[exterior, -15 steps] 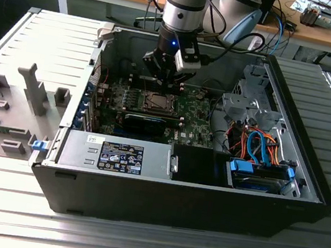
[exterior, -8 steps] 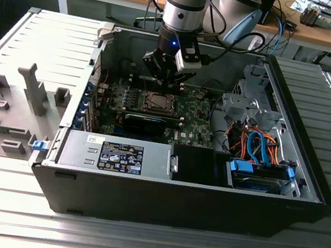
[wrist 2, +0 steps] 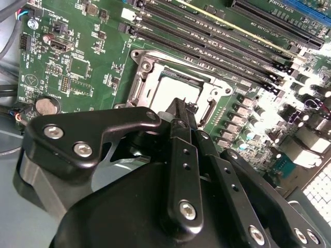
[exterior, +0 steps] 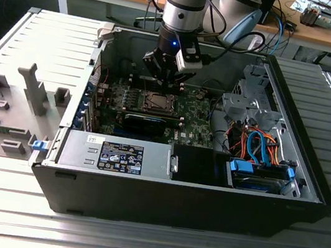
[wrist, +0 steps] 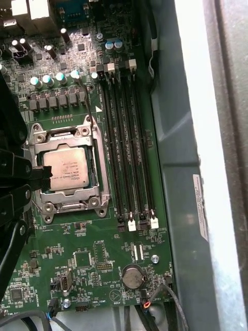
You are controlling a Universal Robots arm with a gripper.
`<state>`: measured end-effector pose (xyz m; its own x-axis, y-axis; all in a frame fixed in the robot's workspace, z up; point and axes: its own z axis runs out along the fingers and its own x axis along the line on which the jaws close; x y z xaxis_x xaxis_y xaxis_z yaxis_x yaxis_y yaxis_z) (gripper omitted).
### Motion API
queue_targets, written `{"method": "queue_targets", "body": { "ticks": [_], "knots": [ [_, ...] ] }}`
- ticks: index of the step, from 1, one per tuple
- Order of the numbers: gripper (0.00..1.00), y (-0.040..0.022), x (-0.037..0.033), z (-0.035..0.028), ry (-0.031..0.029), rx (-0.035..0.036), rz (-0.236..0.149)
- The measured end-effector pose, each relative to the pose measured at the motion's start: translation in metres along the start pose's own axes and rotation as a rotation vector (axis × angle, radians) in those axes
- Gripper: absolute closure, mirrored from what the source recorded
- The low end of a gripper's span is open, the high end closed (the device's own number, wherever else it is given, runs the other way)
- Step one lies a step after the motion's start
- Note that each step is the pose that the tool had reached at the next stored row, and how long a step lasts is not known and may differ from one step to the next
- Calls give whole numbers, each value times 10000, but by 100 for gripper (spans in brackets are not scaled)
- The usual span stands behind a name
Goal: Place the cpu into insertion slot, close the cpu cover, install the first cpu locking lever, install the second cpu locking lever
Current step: 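Install the first cpu locking lever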
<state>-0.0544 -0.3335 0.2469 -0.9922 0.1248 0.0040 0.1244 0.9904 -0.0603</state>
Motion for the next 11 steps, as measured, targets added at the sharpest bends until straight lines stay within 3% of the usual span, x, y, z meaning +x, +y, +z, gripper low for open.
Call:
{"method": "queue_targets", "body": {
  "ticks": [11],
  "knots": [
    [89,0,0,0,-17,3,-284]
  ]
}}
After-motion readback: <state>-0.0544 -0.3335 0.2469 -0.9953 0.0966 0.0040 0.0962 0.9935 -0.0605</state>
